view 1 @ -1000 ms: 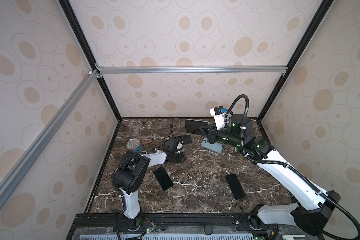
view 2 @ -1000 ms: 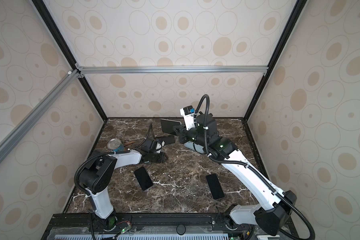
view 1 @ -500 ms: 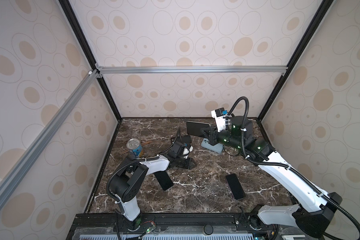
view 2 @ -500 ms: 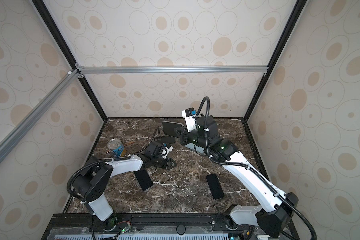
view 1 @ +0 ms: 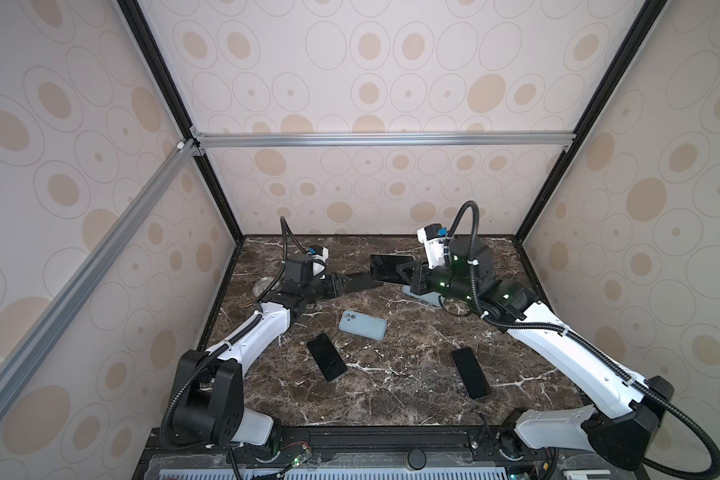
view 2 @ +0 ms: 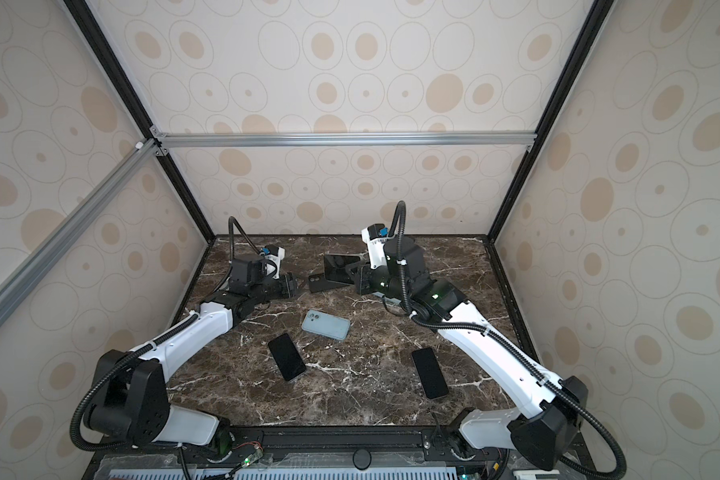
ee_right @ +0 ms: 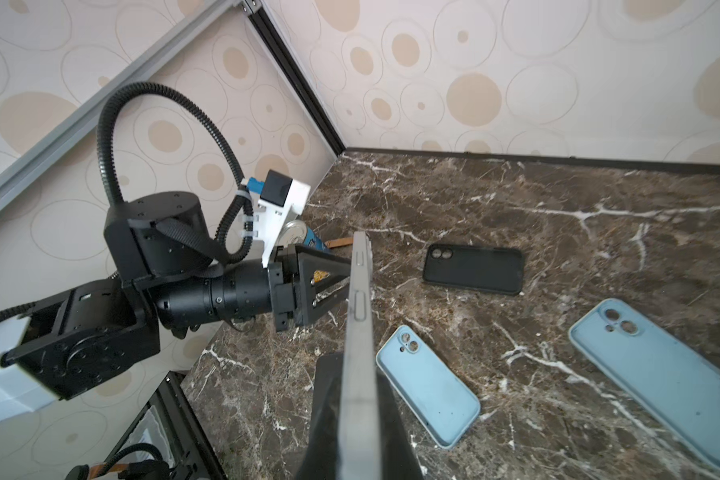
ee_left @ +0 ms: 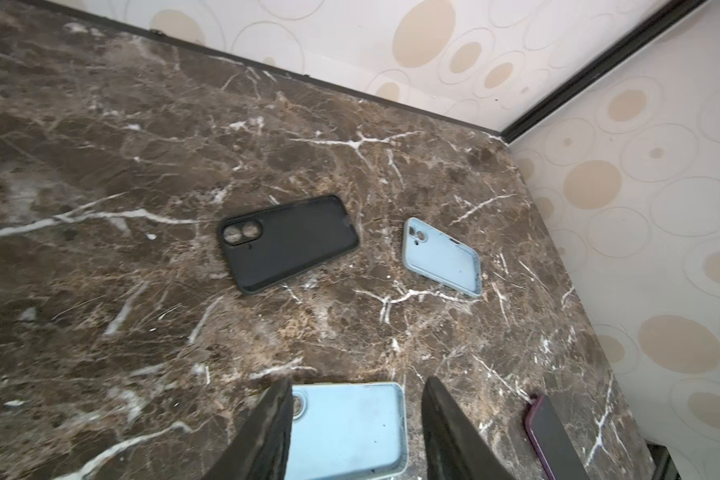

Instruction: Put the phone into the phone case

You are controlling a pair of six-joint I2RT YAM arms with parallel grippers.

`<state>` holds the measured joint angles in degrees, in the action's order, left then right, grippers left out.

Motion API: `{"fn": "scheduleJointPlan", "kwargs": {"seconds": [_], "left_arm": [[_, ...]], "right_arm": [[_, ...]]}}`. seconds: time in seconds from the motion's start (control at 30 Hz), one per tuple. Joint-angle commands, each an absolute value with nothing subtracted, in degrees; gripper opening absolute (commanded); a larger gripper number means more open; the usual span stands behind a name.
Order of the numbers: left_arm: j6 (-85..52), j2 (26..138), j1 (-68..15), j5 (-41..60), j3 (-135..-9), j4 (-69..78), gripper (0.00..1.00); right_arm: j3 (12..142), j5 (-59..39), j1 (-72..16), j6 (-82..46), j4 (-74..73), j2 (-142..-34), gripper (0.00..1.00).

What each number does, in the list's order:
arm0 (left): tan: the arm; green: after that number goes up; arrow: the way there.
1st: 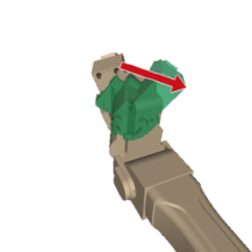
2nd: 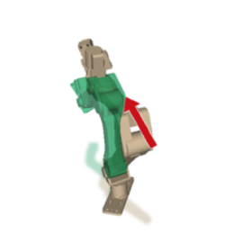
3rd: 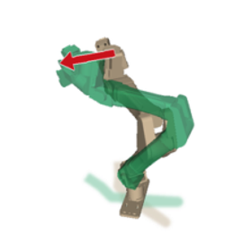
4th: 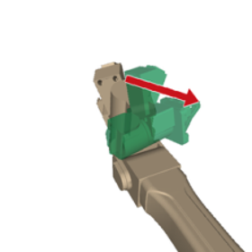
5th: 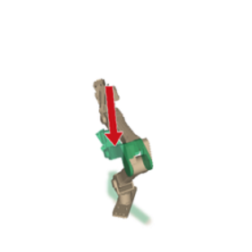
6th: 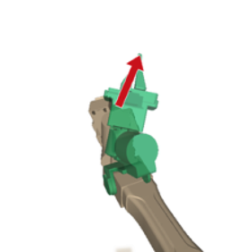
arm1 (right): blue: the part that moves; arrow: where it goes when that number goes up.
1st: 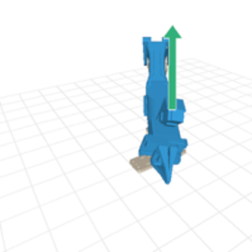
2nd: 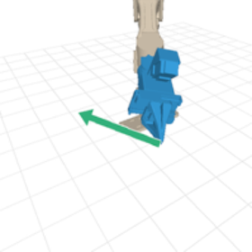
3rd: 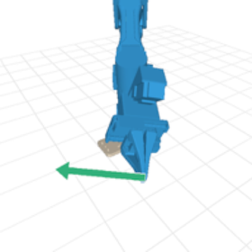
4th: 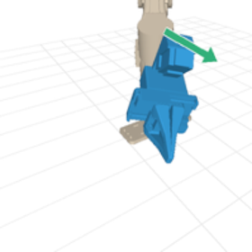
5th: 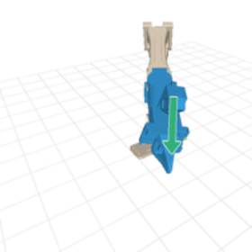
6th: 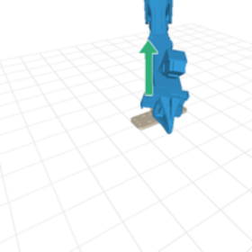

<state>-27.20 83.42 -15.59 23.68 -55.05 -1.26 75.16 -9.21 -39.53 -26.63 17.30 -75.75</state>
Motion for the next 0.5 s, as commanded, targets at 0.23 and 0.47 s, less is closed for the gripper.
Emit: {"fn": "scheduleJointPlan", "kwargs": {"seconds": [0.23,0.47], "left_arm": [[-30.2,90.43,-11.78,28.98,-50.65,4.01,0.5],[-31.5,91.05,-11.16,29.17,-49.23,5.55,0.5]], "right_arm": [[68.21,-18.33,-42.14,-40.78,6.56,-87.91,0.0],[64.41,-17.98,-42.36,-44.65,2.04,-92.78,0.0]]}}
